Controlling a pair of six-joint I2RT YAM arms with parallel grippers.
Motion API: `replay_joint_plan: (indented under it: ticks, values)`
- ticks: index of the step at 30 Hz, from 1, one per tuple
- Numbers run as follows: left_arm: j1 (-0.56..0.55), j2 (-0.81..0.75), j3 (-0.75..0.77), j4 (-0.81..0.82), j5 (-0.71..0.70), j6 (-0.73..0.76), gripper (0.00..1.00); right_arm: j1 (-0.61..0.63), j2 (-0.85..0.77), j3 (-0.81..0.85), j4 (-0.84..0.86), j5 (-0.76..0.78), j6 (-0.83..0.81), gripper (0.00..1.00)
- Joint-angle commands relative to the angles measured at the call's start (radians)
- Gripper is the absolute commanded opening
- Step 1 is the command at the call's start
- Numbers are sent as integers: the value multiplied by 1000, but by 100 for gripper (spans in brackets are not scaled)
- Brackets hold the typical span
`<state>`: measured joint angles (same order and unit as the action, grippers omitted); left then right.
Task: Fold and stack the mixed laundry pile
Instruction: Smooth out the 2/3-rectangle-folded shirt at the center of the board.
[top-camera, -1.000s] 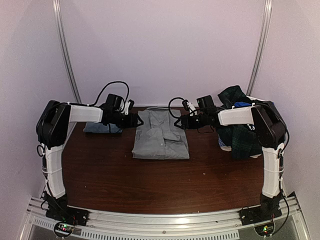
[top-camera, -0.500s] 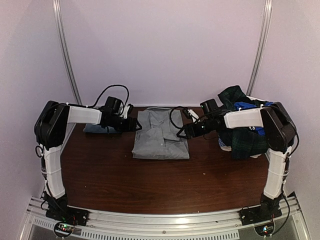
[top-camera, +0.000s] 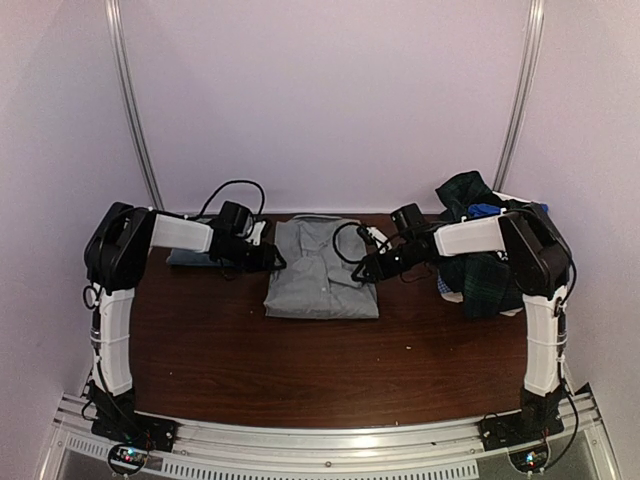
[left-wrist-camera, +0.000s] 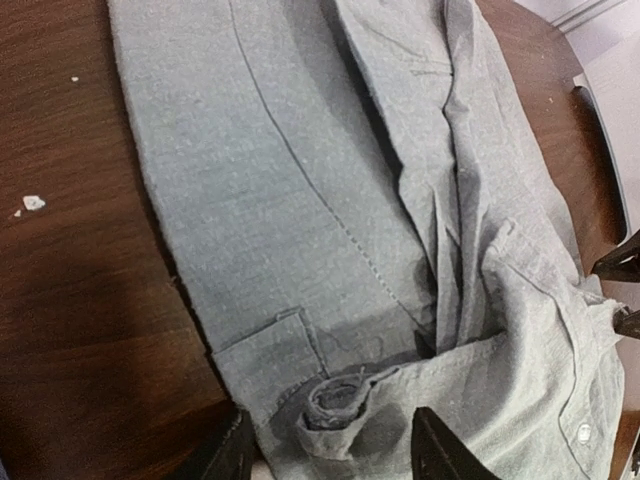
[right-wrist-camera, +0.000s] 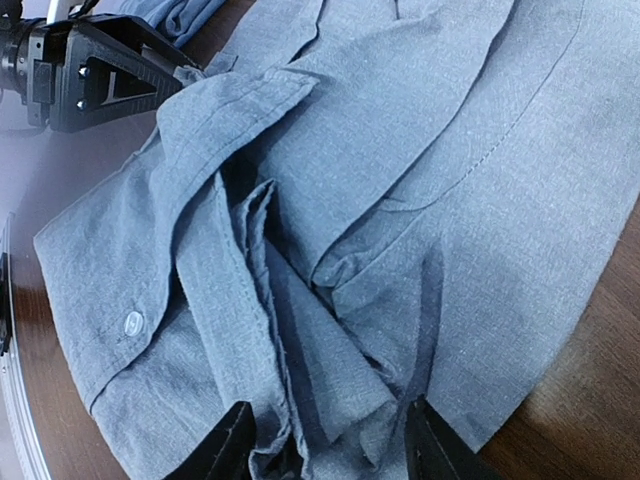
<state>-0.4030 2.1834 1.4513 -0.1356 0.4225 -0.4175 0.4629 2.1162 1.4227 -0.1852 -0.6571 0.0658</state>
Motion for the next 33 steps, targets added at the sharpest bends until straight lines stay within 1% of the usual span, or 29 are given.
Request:
replay_joint_plan:
  ticks: [1, 3, 5, 8, 12, 16, 20, 23, 29, 33]
  values:
    - [-3, 19, 33, 41, 37, 7, 50, 2, 3, 48, -16, -29, -7, 55]
    - [-3, 19, 33, 47, 38, 4, 46, 1, -1, 55, -19, -35, -9, 58]
    - [-3, 19, 35, 51, 43, 2, 39, 2, -1, 62, -25, -45, -12, 52]
    - [-3, 19, 43, 59, 57, 1, 28, 2, 8, 85, -55, -65, -27, 32]
    - [-3, 19, 51, 67, 66, -3, 11, 2, 18, 113, -74, -71, -33, 1]
    - [-3, 19, 63, 65, 65, -1, 0, 0, 16, 136, -77, -16, -34, 0]
    - [-3, 19, 80, 58, 43, 8, 0, -17, 1, 154, -32, 51, -2, 0]
    - [-2, 18, 92, 68, 23, 15, 0, -29, 13, 204, -39, 93, -11, 0]
    - [-2, 37, 119, 99, -18, 24, 0, -46, 97, 313, -56, 116, -30, 0]
    - [-2, 90, 160, 103, -30, 38, 0, -47, 172, 387, -58, 148, -33, 0]
